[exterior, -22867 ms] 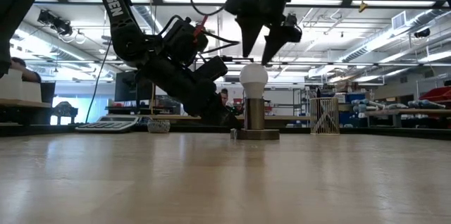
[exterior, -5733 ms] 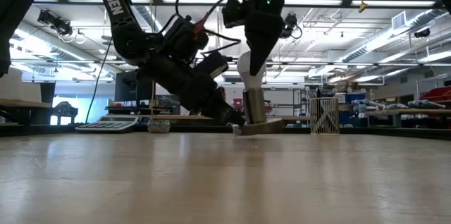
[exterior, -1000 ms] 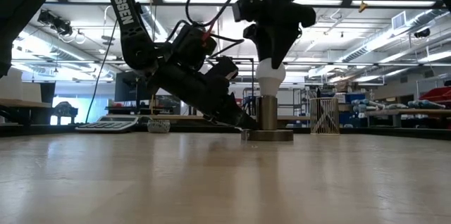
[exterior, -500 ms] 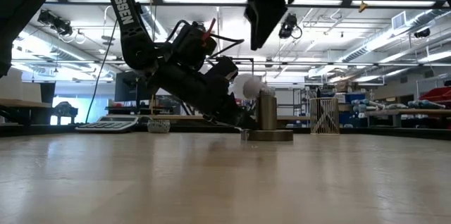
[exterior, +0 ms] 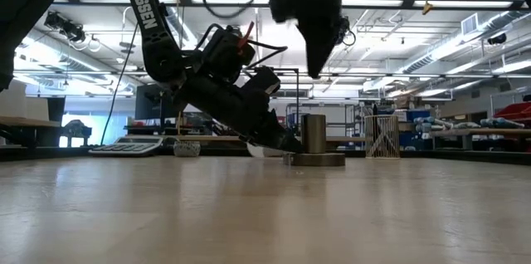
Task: Screw lightbulb
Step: Remove the lightbulb from the lamp
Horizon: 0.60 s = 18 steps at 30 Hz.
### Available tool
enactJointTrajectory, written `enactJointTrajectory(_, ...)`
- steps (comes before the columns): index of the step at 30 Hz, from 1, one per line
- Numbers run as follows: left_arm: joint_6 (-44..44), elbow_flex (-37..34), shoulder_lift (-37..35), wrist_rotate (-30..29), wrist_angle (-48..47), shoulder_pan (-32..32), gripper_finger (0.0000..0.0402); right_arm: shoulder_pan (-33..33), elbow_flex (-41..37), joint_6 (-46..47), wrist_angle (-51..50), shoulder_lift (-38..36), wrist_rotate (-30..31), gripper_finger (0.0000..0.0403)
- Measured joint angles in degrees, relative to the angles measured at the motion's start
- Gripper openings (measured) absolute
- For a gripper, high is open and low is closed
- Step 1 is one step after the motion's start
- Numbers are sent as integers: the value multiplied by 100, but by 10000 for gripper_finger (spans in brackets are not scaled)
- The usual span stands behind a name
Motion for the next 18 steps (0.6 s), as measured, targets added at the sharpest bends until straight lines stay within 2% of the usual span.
enactJointTrajectory(5, 62, 7, -7, 8, -147, 0, 1, -110, -504, -901, 50, -4, 1, 178)
enactJointTrajectory(11, 153, 11, -13, 18, -323, 0, 1, -177, -1072, -1616, 255, -249, 39, 24)
enactJointTrajectory(12, 153, 11, -13, 18, -323, 0, 1, -185, -1195, -1626, 391, -361, 39, 13)
enactJointTrajectory(18, 153, 11, -13, 16, -323, 0, 1, -217, -2497, -1535, 1779, -1302, -293, 10)
